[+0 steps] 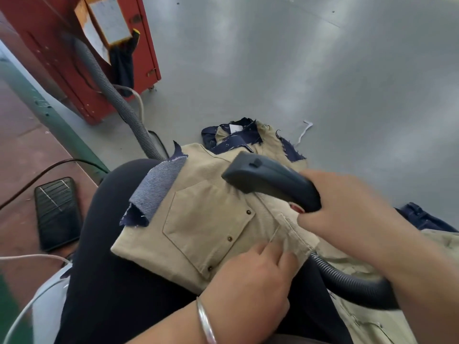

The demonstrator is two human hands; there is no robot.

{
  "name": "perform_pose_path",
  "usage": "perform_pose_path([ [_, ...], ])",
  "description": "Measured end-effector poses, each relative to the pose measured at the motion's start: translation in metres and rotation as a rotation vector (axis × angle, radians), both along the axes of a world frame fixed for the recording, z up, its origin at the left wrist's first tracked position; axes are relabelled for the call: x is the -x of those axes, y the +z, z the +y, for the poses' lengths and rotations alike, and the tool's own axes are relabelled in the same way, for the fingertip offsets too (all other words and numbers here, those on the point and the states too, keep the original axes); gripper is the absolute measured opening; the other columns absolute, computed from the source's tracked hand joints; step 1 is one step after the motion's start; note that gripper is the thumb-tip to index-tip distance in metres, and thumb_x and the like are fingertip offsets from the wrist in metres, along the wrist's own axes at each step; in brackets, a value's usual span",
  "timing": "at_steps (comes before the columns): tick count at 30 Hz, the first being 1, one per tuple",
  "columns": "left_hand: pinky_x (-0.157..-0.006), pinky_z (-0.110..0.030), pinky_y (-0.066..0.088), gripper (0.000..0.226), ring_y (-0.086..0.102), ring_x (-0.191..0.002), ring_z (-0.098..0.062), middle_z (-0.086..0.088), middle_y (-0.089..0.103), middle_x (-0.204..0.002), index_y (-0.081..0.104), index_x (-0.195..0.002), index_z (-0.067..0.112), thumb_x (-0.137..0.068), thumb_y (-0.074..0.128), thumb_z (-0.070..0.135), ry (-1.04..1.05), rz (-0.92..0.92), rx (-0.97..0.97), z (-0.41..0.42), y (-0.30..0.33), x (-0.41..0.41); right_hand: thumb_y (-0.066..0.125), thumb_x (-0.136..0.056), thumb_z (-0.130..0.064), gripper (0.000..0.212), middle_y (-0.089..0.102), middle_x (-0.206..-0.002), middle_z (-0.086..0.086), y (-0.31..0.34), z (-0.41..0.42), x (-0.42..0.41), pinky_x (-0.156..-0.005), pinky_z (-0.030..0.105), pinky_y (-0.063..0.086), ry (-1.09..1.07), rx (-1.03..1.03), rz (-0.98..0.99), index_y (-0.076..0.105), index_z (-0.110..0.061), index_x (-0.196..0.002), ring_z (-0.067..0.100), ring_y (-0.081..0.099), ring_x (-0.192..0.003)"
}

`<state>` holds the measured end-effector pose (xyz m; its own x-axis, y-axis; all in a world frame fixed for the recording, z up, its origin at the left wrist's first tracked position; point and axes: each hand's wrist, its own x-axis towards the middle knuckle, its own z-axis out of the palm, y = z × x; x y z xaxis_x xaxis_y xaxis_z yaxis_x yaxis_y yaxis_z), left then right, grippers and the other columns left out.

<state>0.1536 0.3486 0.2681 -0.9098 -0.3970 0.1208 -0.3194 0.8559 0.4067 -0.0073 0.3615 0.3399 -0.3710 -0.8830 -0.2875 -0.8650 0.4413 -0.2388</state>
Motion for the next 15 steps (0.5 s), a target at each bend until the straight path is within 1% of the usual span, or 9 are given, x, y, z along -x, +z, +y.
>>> perform_pose_path([
  [3,-0.029,-0.024,0.033,0.032,0.052,-0.051,-0.017,0.001,0.055,-0.063,0.059,-0.067,0.016,-0.038,0.072,0.017,0.006,-0.007,0.013,0.000,-0.004,0.003,0.065,-0.076,-0.022,0.017,0.055,-0.067,-0.008,-0.002,-0.030,0.001,-0.049,0.027,0.032,0.034,0.036,0.032,0.052,-0.031,-0.082,0.012,0.053,-0.060],
  [5,-0.031,-0.023,0.031,0.030,0.051,-0.050,-0.016,0.001,0.054,-0.063,0.059,-0.066,0.016,-0.038,0.070,0.016,0.012,0.020,0.001,0.000,-0.006,0.003,0.064,-0.078,-0.020,0.017,0.051,-0.066,-0.007,-0.003,-0.056,0.000,-0.048,0.025,0.031,0.056,0.038,0.033,0.050,-0.029,-0.080,0.012,0.049,-0.056],
  [7,-0.037,-0.024,0.032,0.025,0.050,-0.054,-0.015,0.003,0.053,-0.065,0.056,-0.067,0.016,-0.043,0.064,0.014,0.009,0.053,-0.042,0.000,-0.006,0.000,0.062,-0.081,-0.016,0.013,0.053,-0.067,-0.004,-0.004,-0.085,0.002,-0.046,0.025,0.040,0.078,0.011,0.019,0.055,-0.025,-0.087,0.015,0.056,-0.055],
  [9,-0.044,-0.023,0.033,0.023,0.050,-0.061,-0.013,0.007,0.052,-0.072,0.054,-0.071,0.018,-0.049,0.062,0.015,0.006,0.060,-0.114,-0.002,-0.005,-0.006,0.061,-0.081,-0.011,0.015,0.059,-0.069,0.002,-0.003,-0.109,0.002,-0.052,0.031,0.052,0.076,0.008,0.007,0.061,-0.019,-0.094,0.024,0.065,-0.061],
  [10,-0.047,-0.022,0.034,0.024,0.050,-0.065,-0.012,0.009,0.052,-0.075,0.053,-0.074,0.019,-0.052,0.061,0.016,0.017,0.053,-0.161,-0.003,-0.004,-0.009,0.063,-0.082,-0.013,0.016,0.060,-0.070,0.003,-0.002,-0.117,0.004,-0.056,0.032,0.053,0.062,0.031,0.008,0.062,-0.017,-0.097,0.027,0.066,-0.065],
  [12,-0.049,-0.023,0.041,0.027,0.050,-0.069,-0.010,0.012,0.051,-0.079,0.050,-0.080,0.021,-0.054,0.058,0.016,0.051,0.042,-0.223,-0.008,-0.003,-0.016,0.066,-0.084,-0.019,0.014,0.059,-0.072,0.003,0.002,-0.125,0.013,-0.062,0.034,0.054,0.003,0.122,0.001,0.061,-0.018,-0.097,0.030,0.066,-0.070],
  [13,-0.050,-0.025,0.045,0.029,0.050,-0.069,-0.010,0.013,0.051,-0.079,0.050,-0.082,0.021,-0.054,0.057,0.014,0.070,0.034,-0.227,-0.009,-0.003,-0.018,0.066,-0.085,-0.019,0.012,0.061,-0.074,0.003,0.005,-0.124,0.020,-0.066,0.038,0.057,-0.034,0.172,-0.016,0.059,-0.018,-0.095,0.030,0.069,-0.071],
  [14,-0.049,-0.027,0.047,0.033,0.051,-0.069,-0.009,0.014,0.052,-0.079,0.050,-0.084,0.022,-0.054,0.056,0.012,0.089,0.020,-0.218,-0.010,-0.002,-0.020,0.066,-0.085,-0.018,0.011,0.064,-0.075,0.005,0.009,-0.120,0.029,-0.067,0.042,0.061,-0.074,0.214,-0.048,0.058,-0.019,-0.092,0.030,0.071,-0.069],
  [15,-0.048,-0.028,0.048,0.037,0.053,-0.068,-0.009,0.014,0.054,-0.080,0.052,-0.088,0.023,-0.054,0.056,0.009,0.108,0.007,-0.201,-0.012,-0.001,-0.022,0.066,-0.084,-0.014,0.011,0.067,-0.076,0.008,0.014,-0.114,0.038,-0.065,0.044,0.062,-0.114,0.249,-0.090,0.057,-0.019,-0.088,0.030,0.072,-0.065],
])
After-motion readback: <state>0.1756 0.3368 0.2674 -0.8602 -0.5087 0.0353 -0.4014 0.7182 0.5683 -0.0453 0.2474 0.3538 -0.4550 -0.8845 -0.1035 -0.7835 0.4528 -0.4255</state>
